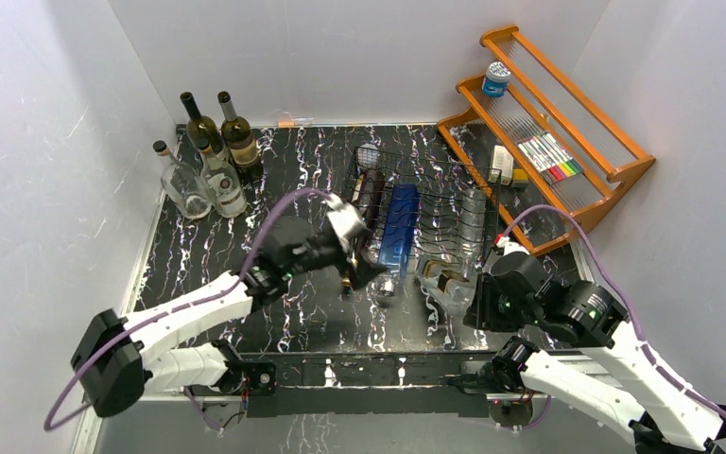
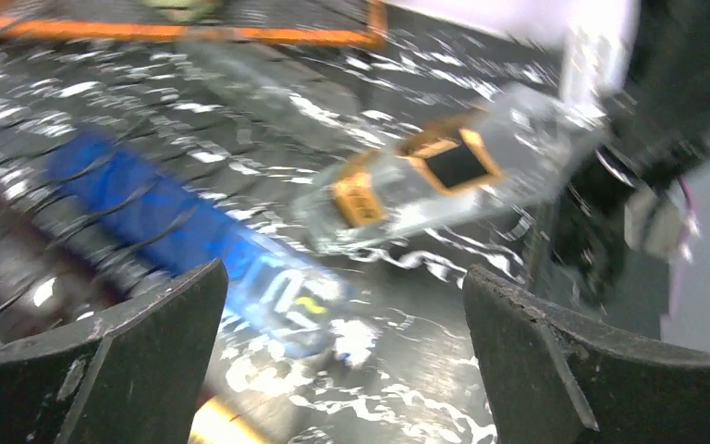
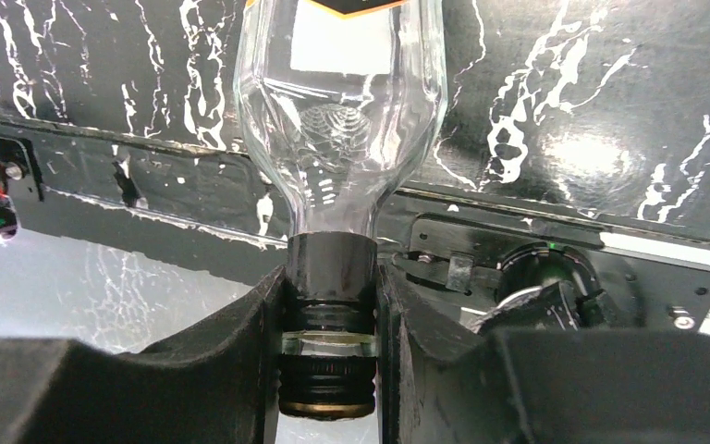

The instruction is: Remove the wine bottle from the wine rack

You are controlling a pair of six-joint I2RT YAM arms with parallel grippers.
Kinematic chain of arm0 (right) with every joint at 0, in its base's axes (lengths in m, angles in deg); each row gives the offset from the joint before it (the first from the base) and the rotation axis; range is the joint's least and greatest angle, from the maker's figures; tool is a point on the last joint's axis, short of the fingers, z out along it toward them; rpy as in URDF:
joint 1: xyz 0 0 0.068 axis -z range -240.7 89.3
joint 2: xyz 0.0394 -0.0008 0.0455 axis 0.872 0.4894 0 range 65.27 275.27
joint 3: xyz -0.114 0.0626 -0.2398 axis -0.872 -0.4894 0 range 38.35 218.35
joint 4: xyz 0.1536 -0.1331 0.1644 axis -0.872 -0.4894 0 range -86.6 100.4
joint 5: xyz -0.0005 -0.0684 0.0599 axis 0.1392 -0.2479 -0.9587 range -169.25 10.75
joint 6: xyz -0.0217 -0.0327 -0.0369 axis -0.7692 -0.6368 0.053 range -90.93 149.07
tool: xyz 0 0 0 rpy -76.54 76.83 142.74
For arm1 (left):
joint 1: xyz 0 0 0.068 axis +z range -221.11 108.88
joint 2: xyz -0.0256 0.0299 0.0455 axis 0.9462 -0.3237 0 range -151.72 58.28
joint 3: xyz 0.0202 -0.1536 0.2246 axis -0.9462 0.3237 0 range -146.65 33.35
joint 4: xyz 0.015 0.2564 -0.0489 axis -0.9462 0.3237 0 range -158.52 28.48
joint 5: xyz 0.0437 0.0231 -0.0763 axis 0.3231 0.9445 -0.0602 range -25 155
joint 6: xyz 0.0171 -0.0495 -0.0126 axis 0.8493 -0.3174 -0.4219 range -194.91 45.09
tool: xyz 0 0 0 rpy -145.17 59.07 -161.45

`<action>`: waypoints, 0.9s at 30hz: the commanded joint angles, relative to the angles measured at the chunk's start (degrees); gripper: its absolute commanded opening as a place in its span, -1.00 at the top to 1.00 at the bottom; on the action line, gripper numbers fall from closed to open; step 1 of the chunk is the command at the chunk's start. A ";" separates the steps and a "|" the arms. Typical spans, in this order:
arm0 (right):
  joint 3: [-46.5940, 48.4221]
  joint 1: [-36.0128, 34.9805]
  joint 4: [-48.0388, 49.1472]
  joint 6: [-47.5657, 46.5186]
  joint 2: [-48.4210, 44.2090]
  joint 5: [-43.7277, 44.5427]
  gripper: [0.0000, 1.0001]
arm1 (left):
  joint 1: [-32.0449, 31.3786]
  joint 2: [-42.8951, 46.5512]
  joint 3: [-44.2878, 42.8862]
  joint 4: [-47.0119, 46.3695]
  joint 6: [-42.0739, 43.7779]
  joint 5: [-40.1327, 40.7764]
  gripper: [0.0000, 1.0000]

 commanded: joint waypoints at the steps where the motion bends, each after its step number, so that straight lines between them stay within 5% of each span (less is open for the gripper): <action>1: 6.89 -0.28 0.87 -5.18 3.17 2.28 1.00 | -14.13 -4.39 -5.47 5.92 19.44 1.32 -0.96; 6: 10.63 -0.25 1.40 -8.46 6.34 1.66 1.00 | -25.95 -13.54 -11.98 11.18 35.06 11.61 -0.97; 10: 11.52 -0.31 2.40 -8.49 6.47 0.35 1.00 | -28.24 -18.89 -13.36 3.60 37.80 15.04 -0.97; 17: 11.70 -0.24 3.78 -7.07 5.06 0.02 1.00 | -29.83 -24.18 -14.89 -6.14 31.22 15.18 -0.97; 27: 12.28 -0.22 4.45 -7.72 5.84 0.62 1.00 | -36.78 -32.25 -16.77 -16.43 22.43 35.33 -0.97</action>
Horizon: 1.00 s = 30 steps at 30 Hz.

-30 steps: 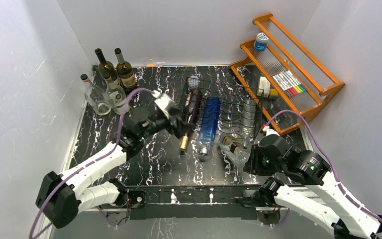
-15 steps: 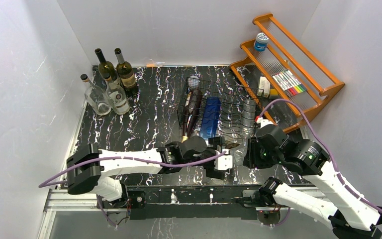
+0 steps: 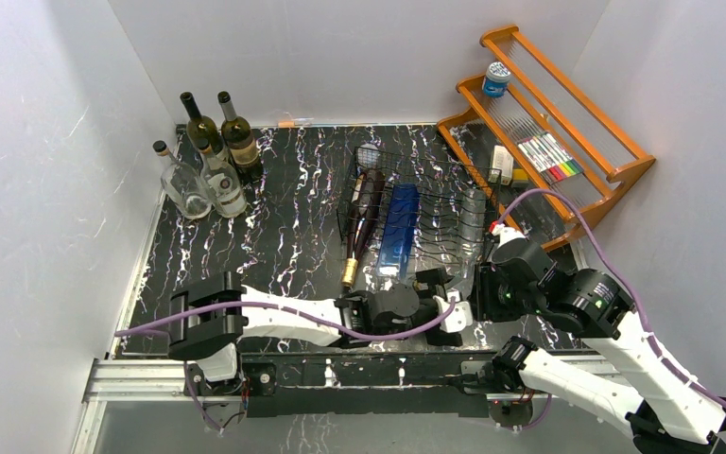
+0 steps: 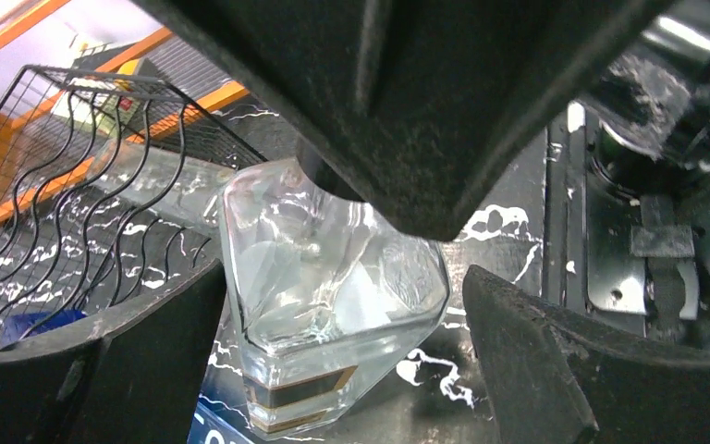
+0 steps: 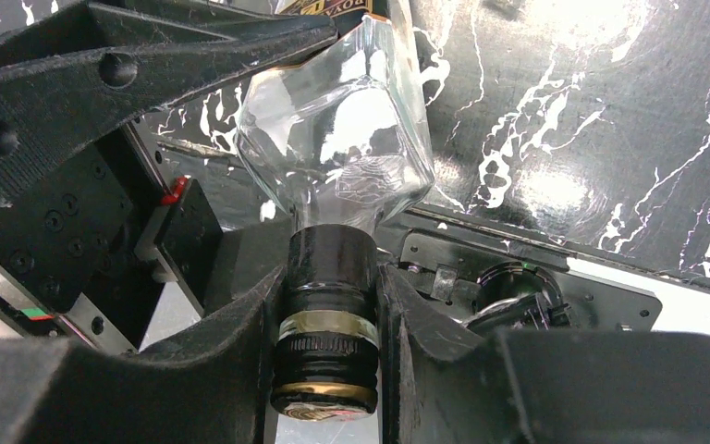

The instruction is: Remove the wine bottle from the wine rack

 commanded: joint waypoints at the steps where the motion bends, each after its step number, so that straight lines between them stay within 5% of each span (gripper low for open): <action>1: 3.85 -0.31 5.63 -0.11 0.11 -0.35 1.00 | -2.09 -1.02 -2.86 -5.41 -5.93 13.22 -0.97; 4: 3.69 -0.31 5.75 -0.03 -0.12 -0.28 1.00 | -2.66 -2.40 -4.04 -5.13 -8.59 23.19 -0.96; 8: 3.87 -0.29 5.67 0.23 0.11 -0.49 1.00 | -2.89 -3.36 -5.36 -3.33 -9.85 25.39 -0.89; 10: 4.23 -0.31 5.82 0.28 0.29 -0.78 1.00 | -3.11 -3.56 -5.62 -2.75 -9.50 24.95 -0.79; 12: 4.73 -0.31 5.90 0.33 0.39 -0.67 1.00 | -3.20 -3.06 -5.34 -2.59 -9.07 23.13 -0.48; 14: 5.26 -0.29 6.09 0.25 0.40 -0.33 0.77 | -3.36 -2.35 -4.94 -2.52 -9.13 22.04 -0.15; 17: 6.53 -0.33 6.88 0.04 0.40 0.33 0.18 | -3.38 -0.67 -4.76 -0.51 -10.13 20.14 0.16; 24: 12.27 -0.30 12.38 -2.23 1.10 5.29 -0.78 | -3.35 3.65 -6.03 9.55 -16.58 16.56 0.65; 26: 14.56 -0.31 15.75 -2.82 1.74 7.51 -0.95 | -3.34 5.05 -6.07 11.34 -17.78 16.28 0.72; 30: 17.77 -0.32 25.09 -6.27 3.71 10.70 -0.96 | -3.21 7.78 -6.81 14.72 -20.56 16.87 0.86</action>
